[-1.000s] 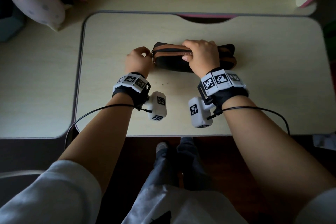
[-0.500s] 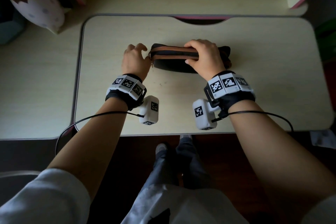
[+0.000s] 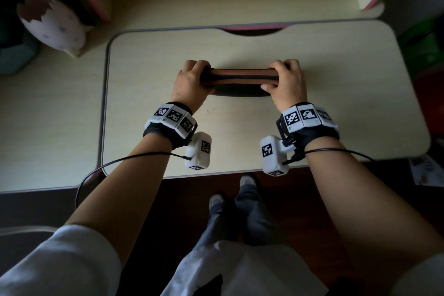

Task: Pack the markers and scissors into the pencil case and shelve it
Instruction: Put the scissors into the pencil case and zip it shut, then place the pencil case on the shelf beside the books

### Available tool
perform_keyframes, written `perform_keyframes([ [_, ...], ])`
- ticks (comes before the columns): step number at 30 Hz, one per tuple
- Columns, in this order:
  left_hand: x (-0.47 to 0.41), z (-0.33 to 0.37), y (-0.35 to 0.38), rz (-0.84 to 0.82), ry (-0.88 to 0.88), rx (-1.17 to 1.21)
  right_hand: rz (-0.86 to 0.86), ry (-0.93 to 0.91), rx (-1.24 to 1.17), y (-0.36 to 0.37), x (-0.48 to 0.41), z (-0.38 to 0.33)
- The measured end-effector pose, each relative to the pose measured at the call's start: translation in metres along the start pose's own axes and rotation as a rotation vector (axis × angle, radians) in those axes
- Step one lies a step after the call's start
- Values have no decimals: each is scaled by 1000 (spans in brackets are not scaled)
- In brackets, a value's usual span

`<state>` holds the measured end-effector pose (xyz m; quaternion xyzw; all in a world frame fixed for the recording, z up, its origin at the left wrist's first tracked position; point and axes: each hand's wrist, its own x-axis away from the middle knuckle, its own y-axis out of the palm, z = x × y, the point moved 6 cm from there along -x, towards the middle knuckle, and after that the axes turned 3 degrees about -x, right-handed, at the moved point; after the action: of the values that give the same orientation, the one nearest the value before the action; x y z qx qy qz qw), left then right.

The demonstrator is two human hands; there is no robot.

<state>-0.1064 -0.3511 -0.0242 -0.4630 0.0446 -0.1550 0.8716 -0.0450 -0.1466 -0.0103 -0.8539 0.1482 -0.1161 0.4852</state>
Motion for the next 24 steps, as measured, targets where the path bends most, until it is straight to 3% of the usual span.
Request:
perform_keyframes([
  [11, 18, -1, -18, 59, -18, -37, 25, 34, -15, -5, 17, -9],
  [24, -10, 28, -108, 275, 15, 13, 140, -88, -62, -59, -33, -77],
])
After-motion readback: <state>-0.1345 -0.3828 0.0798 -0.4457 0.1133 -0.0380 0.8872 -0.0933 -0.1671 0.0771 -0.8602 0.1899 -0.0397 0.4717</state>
